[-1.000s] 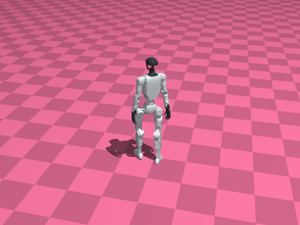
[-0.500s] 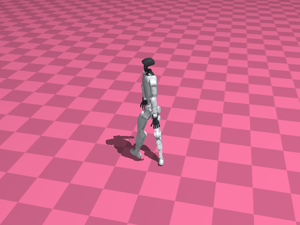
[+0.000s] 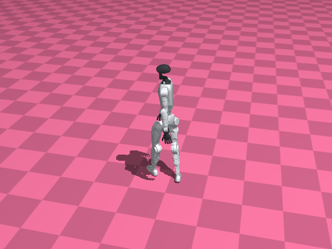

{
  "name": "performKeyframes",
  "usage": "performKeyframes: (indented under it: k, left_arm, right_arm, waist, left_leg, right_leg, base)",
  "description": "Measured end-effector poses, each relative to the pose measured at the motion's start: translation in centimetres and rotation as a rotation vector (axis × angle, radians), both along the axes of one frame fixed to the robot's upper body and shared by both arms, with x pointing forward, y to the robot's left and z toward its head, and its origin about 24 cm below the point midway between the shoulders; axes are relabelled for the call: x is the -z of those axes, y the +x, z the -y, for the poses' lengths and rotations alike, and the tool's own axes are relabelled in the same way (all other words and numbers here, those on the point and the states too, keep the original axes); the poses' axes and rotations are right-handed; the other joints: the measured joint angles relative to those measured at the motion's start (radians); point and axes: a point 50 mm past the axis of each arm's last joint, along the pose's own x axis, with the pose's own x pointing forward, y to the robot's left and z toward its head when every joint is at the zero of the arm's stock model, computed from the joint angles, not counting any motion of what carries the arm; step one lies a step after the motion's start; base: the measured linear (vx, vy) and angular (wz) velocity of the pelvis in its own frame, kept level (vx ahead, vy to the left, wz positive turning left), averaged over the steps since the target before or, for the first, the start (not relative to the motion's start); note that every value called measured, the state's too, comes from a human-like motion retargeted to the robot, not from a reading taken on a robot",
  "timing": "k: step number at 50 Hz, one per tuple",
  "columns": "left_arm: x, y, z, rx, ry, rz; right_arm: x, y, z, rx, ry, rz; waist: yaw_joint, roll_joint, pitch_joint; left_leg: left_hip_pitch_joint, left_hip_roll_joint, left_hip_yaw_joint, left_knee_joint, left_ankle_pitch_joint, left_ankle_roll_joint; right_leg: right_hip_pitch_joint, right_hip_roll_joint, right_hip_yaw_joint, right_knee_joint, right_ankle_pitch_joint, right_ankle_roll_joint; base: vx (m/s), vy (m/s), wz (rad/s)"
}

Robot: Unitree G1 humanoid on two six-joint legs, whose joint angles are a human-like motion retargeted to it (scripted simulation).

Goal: Upper body actions

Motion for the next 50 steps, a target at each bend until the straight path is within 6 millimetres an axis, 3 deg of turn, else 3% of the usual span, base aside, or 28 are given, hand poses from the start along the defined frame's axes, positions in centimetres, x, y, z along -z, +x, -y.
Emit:
performKeyframes:
  k: [7,16,25,28,37,40,45,50]
  left_arm:
    - [-0.2,0.5,-1.0,0.013,0.046,0.041]
    - [0.1,-1.1,-0.2,-0.014,0.000,0.036]
    - [0.2,-3.9,0.9,-0.030,-0.047,0.005]
    - [0.2,-3.2,0.7,0.010,-0.039,0.010]
    - [0.5,-1.8,1.6,0.059,-0.065,0.038]
    - [0.6,-2.2,2.3,0.020,-0.088,0.028]
    - [0.6,-3.5,2.7,-0.009,-0.107,-0.011]
    - [0.4,-4.8,2.6,-0.001,-0.102,-0.065]
  right_arm:
    - [0.2,-2.5,1.7,0.161,-0.023,-0.099]
    - [-0.5,-1.1,4.2,0.319,-0.060,-0.037]
    - [-0.6,-0.7,4.4,0.256,-0.070,-0.036]
    - [-0.3,-2.6,4.3,0.281,-0.060,-0.092]
    - [0.0,-12.0,2.9,0.458,0.002,-0.375]
    - [-0.1,-13.5,2.1,0.501,0.025,-0.419]
    - [0.1,-13.0,1.2,0.480,0.058,-0.405]
    - [0.5,-10.3,1.1,0.373,0.064,-0.322]
  waist:
    - [-0.116,0.023,-0.007]
    - [-0.288,0.111,-0.004]
    - [-0.467,0.185,0.013]
    - [-0.481,0.185,0.036]
    - [-0.483,0.164,0.006]
    - [-0.474,0.159,-0.002]
    - [-0.488,0.158,-0.011]
    - [-0.484,0.156,-0.015]
  left_leg:
    - [0.085,0.082,0.189,0.022,-0.085,0.052]
    - [0.214,0.216,0.471,0.026,-0.191,0.081]
    - [0.316,0.285,0.676,0.013,-0.248,0.078]
    - [0.345,0.286,0.712,0.008,-0.249,0.068]
    - [0.368,0.271,0.737,-0.004,-0.257,0.070]
    - [0.371,0.269,0.741,-0.007,-0.255,0.069]
    - [0.366,0.270,0.731,-0.008,-0.251,0.069]
    - [0.367,0.270,0.739,-0.009,-0.251,0.068]
  right_leg:
    - [-0.006,-0.019,0.153,-0.014,0.028,-0.047]
    - [-0.086,-0.009,0.427,-0.011,0.096,-0.124]
    - [-0.141,0.025,0.534,-0.060,0.212,-0.178]
    - [-0.152,0.025,0.585,-0.052,0.225,-0.182]
    - [-0.159,0.021,0.652,-0.050,0.208,-0.182]
    - [-0.159,0.019,0.657,-0.047,0.202,-0.183]
    - [-0.157,0.021,0.658,-0.048,0.200,-0.183]
    - [-0.168,0.019,0.669,-0.045,0.204,-0.186]
  base:
    - [0.13,-0.20,-1.70]
    - [0.00,-0.24,-2.12]
    - [-0.12,-0.21,-1.89]
    - [-0.12,-0.12,-1.04]
    - [-0.01,-0.04,-0.04]
    - [0.00,0.00,0.00]
    - [-0.02,-0.01,0.13]
    - [-0.03,-0.01,-0.08]
